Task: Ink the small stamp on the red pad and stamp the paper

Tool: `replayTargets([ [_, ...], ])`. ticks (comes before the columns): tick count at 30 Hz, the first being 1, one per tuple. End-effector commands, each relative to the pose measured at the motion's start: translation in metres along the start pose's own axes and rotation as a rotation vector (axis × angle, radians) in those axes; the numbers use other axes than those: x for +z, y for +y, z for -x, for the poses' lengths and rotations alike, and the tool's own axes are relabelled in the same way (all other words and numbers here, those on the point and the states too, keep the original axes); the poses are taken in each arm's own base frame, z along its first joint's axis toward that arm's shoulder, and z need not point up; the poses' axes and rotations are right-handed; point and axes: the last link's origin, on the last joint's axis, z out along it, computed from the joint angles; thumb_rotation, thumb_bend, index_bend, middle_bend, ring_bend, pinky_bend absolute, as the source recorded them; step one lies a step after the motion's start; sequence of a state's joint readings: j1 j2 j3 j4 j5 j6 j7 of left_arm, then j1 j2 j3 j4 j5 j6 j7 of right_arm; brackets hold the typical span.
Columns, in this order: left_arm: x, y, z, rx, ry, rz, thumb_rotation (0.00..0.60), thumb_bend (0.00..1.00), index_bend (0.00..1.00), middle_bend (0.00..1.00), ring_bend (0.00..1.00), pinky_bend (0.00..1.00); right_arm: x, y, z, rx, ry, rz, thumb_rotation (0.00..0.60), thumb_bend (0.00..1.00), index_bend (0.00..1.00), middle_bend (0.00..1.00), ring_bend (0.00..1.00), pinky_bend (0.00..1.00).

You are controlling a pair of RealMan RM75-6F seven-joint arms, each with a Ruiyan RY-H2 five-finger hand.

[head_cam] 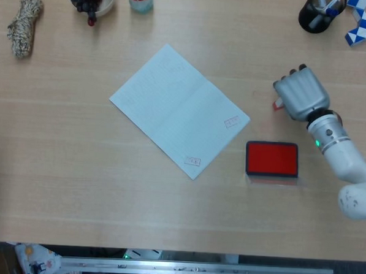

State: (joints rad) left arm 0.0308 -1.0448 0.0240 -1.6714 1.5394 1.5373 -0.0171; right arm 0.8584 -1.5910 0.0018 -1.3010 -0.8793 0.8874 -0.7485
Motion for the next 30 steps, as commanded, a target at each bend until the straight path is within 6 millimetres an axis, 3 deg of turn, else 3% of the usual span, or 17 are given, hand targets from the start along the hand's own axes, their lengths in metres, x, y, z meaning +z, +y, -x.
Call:
replayTargets([
  [1, 0.0, 0.0, 0.001, 0.0, -0.003, -0.001, 0.6, 0.19, 0.11, 0.11, 0.19, 0.17, 0.004, -0.003, 0.005, 0.006, -0.01, 0.002, 0.6, 0.31, 0.72, 0.52, 0.41, 0.35],
  [19, 0.0, -0.002, 0.001, 0.001, -0.002, -0.005, 0.6, 0.19, 0.11, 0.11, 0.19, 0.17, 0.01, -0.007, 0.011, 0.035, -0.017, 0.014, 0.6, 0.25, 0.61, 0.45, 0.37, 0.36],
  [30, 0.002, 0.0, 0.0, 0.002, 0.001, -0.002, 0.6, 0.19, 0.11, 0.11, 0.19, 0.17, -0.002, 0.011, -0.004, 0.059, 0.009, 0.028, 0.6, 0.24, 0.43, 0.39, 0.32, 0.34],
])
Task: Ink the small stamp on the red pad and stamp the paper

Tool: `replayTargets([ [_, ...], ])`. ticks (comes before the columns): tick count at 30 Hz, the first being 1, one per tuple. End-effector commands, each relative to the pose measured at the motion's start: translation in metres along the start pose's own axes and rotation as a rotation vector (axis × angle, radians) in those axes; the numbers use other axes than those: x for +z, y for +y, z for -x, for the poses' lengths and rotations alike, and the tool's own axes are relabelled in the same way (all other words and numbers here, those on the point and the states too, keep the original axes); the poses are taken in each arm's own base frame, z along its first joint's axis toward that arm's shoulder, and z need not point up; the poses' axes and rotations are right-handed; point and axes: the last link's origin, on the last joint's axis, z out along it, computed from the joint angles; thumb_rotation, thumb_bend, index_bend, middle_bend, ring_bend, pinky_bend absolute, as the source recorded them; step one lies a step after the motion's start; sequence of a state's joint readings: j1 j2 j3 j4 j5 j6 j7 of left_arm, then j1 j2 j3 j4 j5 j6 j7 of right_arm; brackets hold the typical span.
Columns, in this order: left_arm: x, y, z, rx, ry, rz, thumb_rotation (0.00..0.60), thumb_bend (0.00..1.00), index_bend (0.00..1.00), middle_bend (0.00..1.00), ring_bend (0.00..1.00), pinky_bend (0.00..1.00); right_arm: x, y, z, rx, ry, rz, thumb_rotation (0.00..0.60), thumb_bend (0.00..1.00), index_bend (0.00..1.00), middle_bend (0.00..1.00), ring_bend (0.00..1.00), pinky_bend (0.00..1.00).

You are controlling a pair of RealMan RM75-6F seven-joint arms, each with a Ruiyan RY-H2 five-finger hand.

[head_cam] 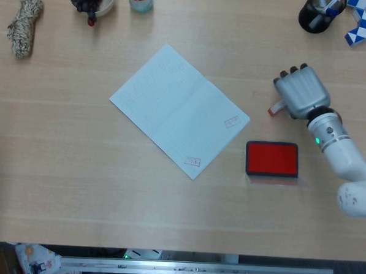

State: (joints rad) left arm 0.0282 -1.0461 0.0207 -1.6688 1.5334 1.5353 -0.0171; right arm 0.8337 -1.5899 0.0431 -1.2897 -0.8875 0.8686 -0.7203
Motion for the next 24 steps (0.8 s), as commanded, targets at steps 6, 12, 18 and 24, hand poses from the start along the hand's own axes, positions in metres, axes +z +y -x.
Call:
replayTargets([
  [6, 0.002, 0.002, -0.001, 0.0, 0.0, 0.006, 0.6, 0.19, 0.11, 0.11, 0.19, 0.17, -0.013, 0.019, -0.012, 0.016, 0.026, 0.022, 0.6, 0.24, 0.42, 0.38, 0.32, 0.34],
  [12, 0.006, 0.0, -0.001, -0.004, 0.017, -0.002, 0.6, 0.19, 0.11, 0.11, 0.19, 0.17, -0.048, 0.059, -0.031, 0.043, 0.109, 0.123, 0.6, 0.25, 0.42, 0.39, 0.33, 0.34],
  [18, 0.014, 0.003, 0.001, -0.012, 0.042, 0.008, 0.6, 0.19, 0.11, 0.11, 0.19, 0.17, -0.103, 0.102, -0.033, 0.03, 0.177, 0.268, 0.6, 0.27, 0.48, 0.44, 0.36, 0.34],
  [24, 0.021, 0.006, 0.002, -0.011, 0.067, 0.019, 0.6, 0.19, 0.11, 0.11, 0.19, 0.17, -0.153, 0.131, -0.022, 0.052, 0.212, 0.385, 0.6, 0.28, 0.52, 0.46, 0.39, 0.36],
])
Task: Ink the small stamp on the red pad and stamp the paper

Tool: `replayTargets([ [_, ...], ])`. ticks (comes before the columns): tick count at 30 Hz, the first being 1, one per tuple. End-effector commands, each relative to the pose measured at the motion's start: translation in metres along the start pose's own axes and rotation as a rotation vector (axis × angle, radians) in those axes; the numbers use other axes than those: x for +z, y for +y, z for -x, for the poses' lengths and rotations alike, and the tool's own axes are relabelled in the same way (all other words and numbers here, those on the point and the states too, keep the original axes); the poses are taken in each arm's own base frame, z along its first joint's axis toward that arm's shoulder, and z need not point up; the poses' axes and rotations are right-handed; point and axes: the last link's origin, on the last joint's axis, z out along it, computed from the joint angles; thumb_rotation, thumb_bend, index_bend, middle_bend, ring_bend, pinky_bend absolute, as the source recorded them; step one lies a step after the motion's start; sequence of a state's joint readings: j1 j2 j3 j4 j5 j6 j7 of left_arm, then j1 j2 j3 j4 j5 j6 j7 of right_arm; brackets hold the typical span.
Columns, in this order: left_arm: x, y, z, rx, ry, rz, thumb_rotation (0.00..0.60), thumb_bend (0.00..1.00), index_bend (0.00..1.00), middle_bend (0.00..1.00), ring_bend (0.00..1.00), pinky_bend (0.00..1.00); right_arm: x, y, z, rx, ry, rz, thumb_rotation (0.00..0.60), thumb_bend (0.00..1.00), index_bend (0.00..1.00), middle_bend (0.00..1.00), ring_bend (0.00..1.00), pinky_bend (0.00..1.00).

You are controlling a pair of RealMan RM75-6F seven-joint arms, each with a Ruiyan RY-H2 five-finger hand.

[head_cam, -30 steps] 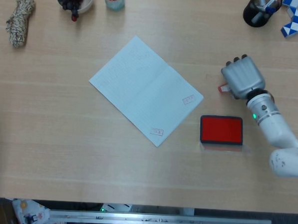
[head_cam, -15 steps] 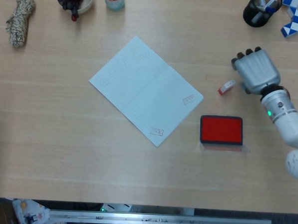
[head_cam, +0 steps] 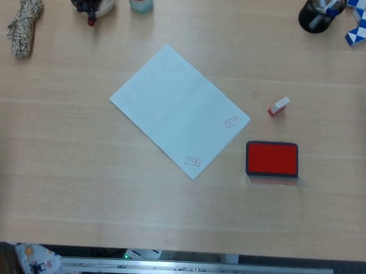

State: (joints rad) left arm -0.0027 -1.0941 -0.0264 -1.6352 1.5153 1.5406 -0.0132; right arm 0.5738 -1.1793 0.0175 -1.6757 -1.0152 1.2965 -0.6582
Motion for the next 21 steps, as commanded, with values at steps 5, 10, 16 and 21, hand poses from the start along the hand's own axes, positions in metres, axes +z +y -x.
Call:
replayTargets([
  [5, 0.002, 0.006, 0.001, 0.009, 0.026, 0.02, 0.6, 0.19, 0.11, 0.11, 0.19, 0.17, -0.06, 0.052, 0.003, 0.037, 0.033, 0.138, 0.6, 0.28, 0.54, 0.47, 0.39, 0.36],
  [10, -0.001, 0.011, 0.002, 0.013, 0.055, 0.03, 0.6, 0.19, 0.11, 0.11, 0.19, 0.17, -0.095, 0.07, 0.007, 0.063, 0.05, 0.2, 0.6, 0.28, 0.54, 0.47, 0.39, 0.36],
  [16, -0.005, 0.015, 0.004, 0.018, 0.054, 0.039, 0.6, 0.19, 0.11, 0.11, 0.19, 0.17, -0.116, 0.078, 0.011, 0.086, 0.052, 0.227, 0.6, 0.28, 0.55, 0.48, 0.4, 0.36],
  [21, -0.006, 0.016, 0.004, 0.021, 0.054, 0.041, 0.6, 0.19, 0.11, 0.11, 0.19, 0.17, -0.118, 0.079, 0.012, 0.092, 0.054, 0.224, 0.6, 0.28, 0.55, 0.48, 0.4, 0.36],
])
